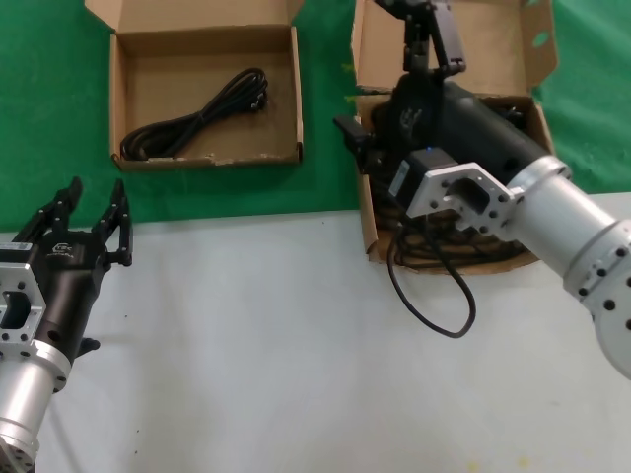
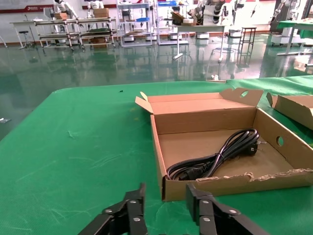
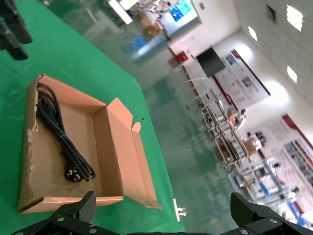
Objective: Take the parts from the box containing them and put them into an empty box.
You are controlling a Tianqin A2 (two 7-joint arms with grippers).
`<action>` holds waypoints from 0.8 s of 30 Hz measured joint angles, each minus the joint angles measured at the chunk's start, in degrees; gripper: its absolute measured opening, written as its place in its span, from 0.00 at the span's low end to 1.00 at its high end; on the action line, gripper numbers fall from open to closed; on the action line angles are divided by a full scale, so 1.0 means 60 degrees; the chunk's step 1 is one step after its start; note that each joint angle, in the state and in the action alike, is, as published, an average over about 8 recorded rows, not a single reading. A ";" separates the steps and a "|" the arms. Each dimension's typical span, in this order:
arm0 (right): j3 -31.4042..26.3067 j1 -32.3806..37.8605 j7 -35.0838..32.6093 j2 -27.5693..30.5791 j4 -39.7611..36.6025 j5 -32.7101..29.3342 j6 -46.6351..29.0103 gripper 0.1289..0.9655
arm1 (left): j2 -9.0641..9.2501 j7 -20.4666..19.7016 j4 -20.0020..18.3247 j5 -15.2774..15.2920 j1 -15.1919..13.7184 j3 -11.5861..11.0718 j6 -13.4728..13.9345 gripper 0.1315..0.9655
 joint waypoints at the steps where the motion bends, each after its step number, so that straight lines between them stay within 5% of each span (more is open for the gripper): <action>1: 0.0035 -0.0070 0.0050 0.0001 -0.0013 0.0109 0.0051 1.00 | 0.0000 0.0000 -0.0002 0.0000 0.0003 -0.0001 -0.0003 0.18; 18: 0.0639 -0.1257 0.0899 0.0014 -0.0233 0.1963 0.0915 1.00 | 0.0002 -0.0002 -0.0029 -0.0002 0.0049 -0.0023 -0.0053 0.63; 24: 0.0851 -0.1674 0.1197 0.0018 -0.0311 0.2616 0.1218 1.00 | 0.0003 -0.0003 -0.0038 -0.0003 0.0065 -0.0031 -0.0070 0.68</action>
